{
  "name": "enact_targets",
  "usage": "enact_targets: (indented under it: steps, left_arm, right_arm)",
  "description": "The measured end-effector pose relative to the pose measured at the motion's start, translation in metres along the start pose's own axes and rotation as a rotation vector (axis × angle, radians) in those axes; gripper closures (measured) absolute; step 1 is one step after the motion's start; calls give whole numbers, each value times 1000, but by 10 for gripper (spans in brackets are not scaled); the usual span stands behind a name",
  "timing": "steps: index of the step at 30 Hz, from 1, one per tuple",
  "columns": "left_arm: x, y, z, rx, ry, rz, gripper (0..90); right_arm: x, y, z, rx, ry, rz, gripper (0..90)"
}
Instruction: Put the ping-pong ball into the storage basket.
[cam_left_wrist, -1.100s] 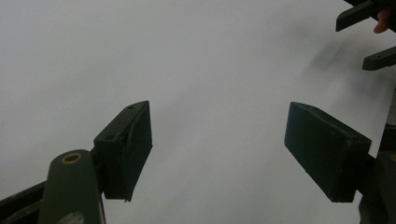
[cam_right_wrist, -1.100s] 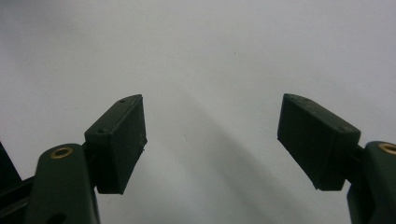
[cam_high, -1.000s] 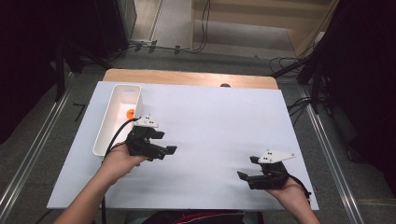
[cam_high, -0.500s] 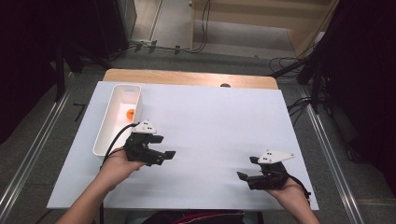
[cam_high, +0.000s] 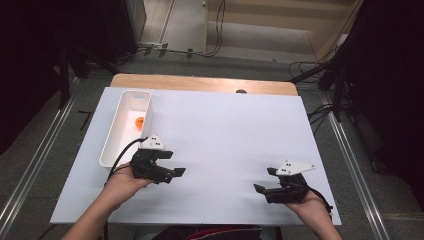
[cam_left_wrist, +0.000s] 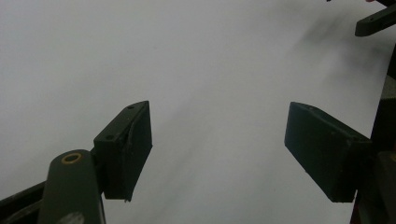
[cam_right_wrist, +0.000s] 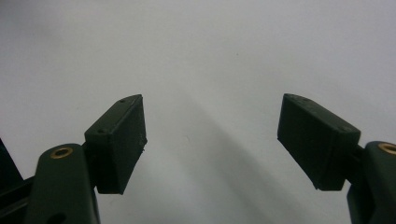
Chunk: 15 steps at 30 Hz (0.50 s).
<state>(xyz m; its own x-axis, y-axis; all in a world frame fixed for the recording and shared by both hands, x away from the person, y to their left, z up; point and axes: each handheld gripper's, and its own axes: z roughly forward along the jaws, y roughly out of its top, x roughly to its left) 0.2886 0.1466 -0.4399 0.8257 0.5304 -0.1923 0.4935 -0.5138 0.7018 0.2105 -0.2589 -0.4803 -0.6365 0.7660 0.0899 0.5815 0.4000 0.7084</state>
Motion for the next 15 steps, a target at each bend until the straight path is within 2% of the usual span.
enact_targets:
  steps: [3, 5, 7, 11, 15]
  left_arm:
    - [0, -5, -1, 2, -11, -1, 230]
    - [-2, -7, -1, 4, -8, 22, 230]
    - [-2, -8, -2, 7, -8, 26, 230]
    - [-4, -11, -2, 9, -9, 24, 229]
    - [-5, -15, -1, 25, -22, 21, 230]
  right_arm:
    - [-1, 0, -1, 2, -4, 3, 221]
    - [-1, 0, -1, 1, -1, 3, 221]
    - [0, 0, 0, 1, 0, 1, 221]
    - [1, 1, 2, 9, 2, -12, 221]
    - [1, 0, 1, 9, 2, 0, 221]
